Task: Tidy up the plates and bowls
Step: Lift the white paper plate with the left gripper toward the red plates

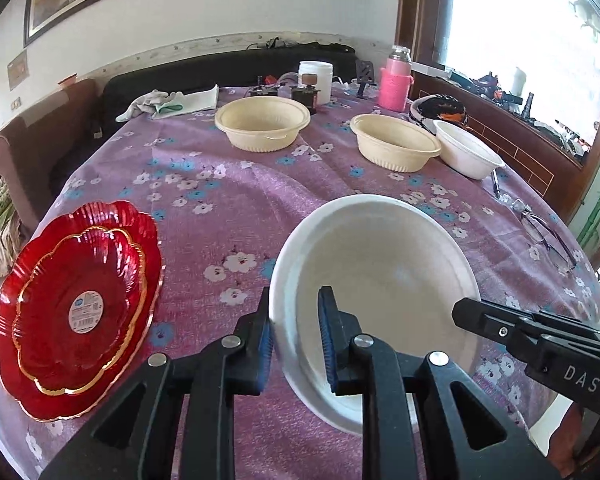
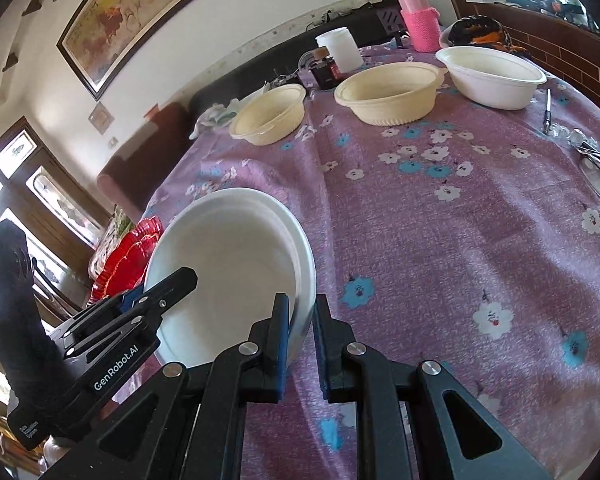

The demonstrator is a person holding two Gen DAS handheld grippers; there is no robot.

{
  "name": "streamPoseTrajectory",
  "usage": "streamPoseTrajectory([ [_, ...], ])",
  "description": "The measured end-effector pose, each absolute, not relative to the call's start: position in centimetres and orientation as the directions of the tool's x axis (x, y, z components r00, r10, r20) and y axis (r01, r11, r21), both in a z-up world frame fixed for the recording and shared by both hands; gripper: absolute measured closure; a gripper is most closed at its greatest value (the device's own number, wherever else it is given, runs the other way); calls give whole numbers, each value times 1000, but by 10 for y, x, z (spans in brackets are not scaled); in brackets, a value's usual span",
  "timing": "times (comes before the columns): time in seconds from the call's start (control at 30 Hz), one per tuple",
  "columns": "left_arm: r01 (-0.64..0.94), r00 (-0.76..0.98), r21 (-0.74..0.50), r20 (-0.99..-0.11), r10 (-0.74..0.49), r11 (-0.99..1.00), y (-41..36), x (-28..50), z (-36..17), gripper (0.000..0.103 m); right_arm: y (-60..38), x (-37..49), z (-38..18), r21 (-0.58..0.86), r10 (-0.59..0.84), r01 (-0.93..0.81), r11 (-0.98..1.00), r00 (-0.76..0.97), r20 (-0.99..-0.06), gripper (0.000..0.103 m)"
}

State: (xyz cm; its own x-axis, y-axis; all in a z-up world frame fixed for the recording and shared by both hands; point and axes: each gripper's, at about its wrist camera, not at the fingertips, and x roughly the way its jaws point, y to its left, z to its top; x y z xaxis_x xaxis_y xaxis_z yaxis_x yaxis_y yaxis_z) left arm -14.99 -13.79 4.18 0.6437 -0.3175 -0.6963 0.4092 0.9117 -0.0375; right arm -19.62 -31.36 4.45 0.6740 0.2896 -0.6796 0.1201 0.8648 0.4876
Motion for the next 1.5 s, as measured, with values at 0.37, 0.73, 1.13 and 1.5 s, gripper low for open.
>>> streamPoseTrajectory([
  [0.37, 399, 670, -46, -667, -326, 916, -126, -155, 51, 83, -299, -195, 52, 479, 298, 95, 873, 673, -677, 89],
  [0.73, 402, 675, -39, -662, -325, 915, -125, -157, 54, 83, -298, -196, 56, 483, 301, 94, 871, 675, -673, 89],
  [1.13, 397, 702, -29, -635, -323, 917, -121, -164, 66, 82, -296, -199, 66, 500, 325, 71, 863, 681, -656, 89],
  [1.5, 388, 713, -33, -622, -323, 921, -116, -166, 72, 82, -294, -198, 76, 506, 337, 52, 861, 688, -643, 89],
])
